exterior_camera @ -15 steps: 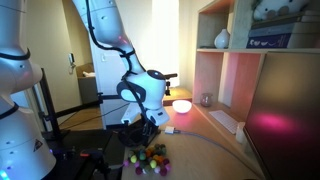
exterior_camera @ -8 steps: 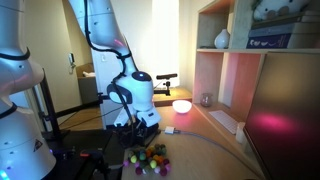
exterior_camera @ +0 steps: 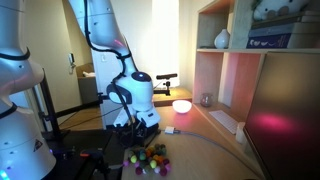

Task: Pick the string of beads and place it over the computer

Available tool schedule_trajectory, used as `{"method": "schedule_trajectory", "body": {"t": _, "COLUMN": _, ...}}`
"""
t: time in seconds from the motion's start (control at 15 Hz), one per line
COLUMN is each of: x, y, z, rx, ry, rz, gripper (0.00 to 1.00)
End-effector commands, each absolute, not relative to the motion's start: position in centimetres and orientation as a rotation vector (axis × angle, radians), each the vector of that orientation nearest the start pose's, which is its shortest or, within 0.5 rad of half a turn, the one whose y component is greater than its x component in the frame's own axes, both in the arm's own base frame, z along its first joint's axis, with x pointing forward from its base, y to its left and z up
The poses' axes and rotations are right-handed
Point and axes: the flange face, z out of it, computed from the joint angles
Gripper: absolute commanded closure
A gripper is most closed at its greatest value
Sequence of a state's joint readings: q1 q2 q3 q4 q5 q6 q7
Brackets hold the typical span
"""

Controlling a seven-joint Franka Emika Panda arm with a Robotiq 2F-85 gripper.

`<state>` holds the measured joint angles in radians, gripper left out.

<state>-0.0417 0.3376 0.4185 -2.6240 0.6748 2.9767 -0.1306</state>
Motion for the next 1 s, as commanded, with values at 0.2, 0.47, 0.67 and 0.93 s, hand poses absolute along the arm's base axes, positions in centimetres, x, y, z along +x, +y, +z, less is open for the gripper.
{"method": "schedule_trajectory", "body": {"t": 0.2, "x": 44.3, "y": 13.1, "z": 14.3, "rx": -2.9, "ry": 0.294, "rz": 0.069, "gripper": 0.0}}
{"method": "schedule_trajectory", "body": {"t": 0.47, "x": 45.0, "y": 13.7, "z": 15.5, "rx": -2.884, "ry": 0.346, "rz": -0.036, "gripper": 0.0}}
{"method": "schedule_trajectory", "body": {"t": 0.67, "x": 43.8, "y": 14.1, "z": 15.6, "rx": -2.855, "ry": 0.388, "rz": -0.108, "gripper": 0.0}}
{"method": "schedule_trajectory", "body": {"t": 0.93, "x": 41.8, "y": 15.0, "z": 16.4, "rx": -2.796, "ry": 0.447, "rz": -0.239, "gripper": 0.0}}
